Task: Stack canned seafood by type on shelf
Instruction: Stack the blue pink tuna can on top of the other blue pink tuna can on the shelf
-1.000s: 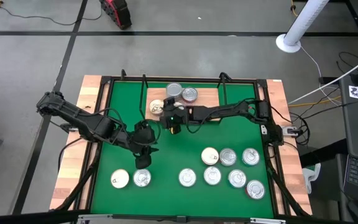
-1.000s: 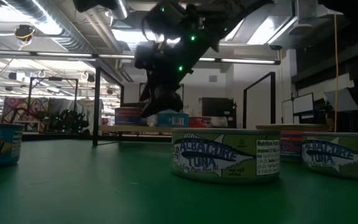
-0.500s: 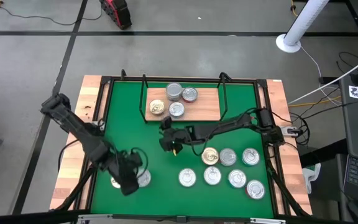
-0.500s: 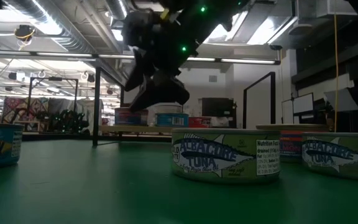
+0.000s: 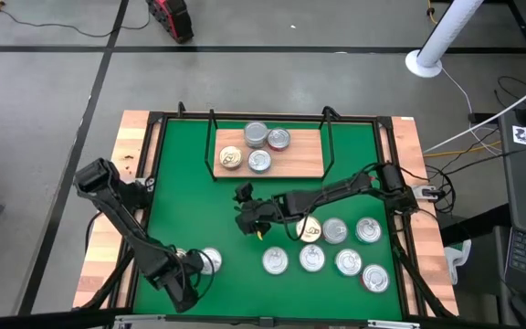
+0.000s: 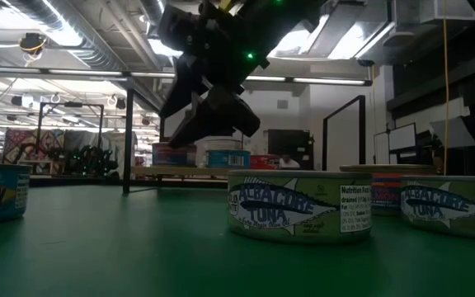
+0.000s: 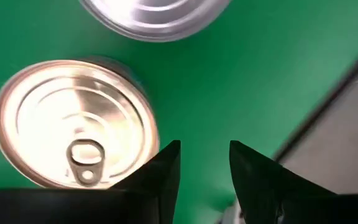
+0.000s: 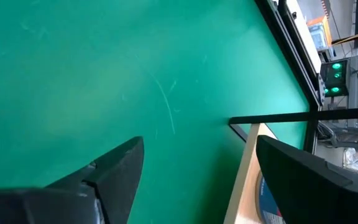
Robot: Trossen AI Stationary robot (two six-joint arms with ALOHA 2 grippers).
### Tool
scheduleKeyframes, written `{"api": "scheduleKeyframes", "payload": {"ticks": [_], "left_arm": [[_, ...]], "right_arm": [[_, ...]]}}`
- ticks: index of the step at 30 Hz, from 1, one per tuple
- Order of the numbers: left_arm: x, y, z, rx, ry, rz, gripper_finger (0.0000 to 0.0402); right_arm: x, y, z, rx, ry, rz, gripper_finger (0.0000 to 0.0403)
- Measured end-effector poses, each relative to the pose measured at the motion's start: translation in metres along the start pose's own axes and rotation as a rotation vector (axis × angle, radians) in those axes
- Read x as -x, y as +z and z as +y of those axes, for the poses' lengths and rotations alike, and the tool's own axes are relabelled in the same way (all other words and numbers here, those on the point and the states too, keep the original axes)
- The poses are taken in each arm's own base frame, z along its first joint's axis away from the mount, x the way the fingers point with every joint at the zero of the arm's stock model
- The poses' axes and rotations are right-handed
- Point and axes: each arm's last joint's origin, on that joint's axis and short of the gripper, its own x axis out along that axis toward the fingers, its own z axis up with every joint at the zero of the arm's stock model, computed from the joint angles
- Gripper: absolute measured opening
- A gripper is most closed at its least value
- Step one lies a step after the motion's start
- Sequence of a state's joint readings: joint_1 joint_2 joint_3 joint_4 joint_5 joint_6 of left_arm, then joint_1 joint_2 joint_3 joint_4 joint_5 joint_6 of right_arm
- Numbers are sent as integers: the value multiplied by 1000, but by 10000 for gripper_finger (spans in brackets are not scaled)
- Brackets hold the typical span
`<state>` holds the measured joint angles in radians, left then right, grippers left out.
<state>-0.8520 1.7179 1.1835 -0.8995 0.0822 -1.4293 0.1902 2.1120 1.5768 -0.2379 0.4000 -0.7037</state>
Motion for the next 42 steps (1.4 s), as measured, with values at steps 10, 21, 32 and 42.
{"api": "scheduleKeyframes", "payload": {"ticks": [10, 21, 32, 42], "left_arm": [[-2, 1, 5, 20, 64, 5, 131], [-3, 9, 7, 36, 87, -90, 131], [-16, 11, 6, 65, 154, -78, 131], [-16, 9, 18, 128, 271, -71, 68]], "right_arm": [[0, 0, 0, 0, 0, 1, 308], [0, 0, 0, 0, 1, 1, 308], [0, 0, 0, 0, 8, -5, 308], [0, 1, 2, -38, 70, -55, 308]]}}
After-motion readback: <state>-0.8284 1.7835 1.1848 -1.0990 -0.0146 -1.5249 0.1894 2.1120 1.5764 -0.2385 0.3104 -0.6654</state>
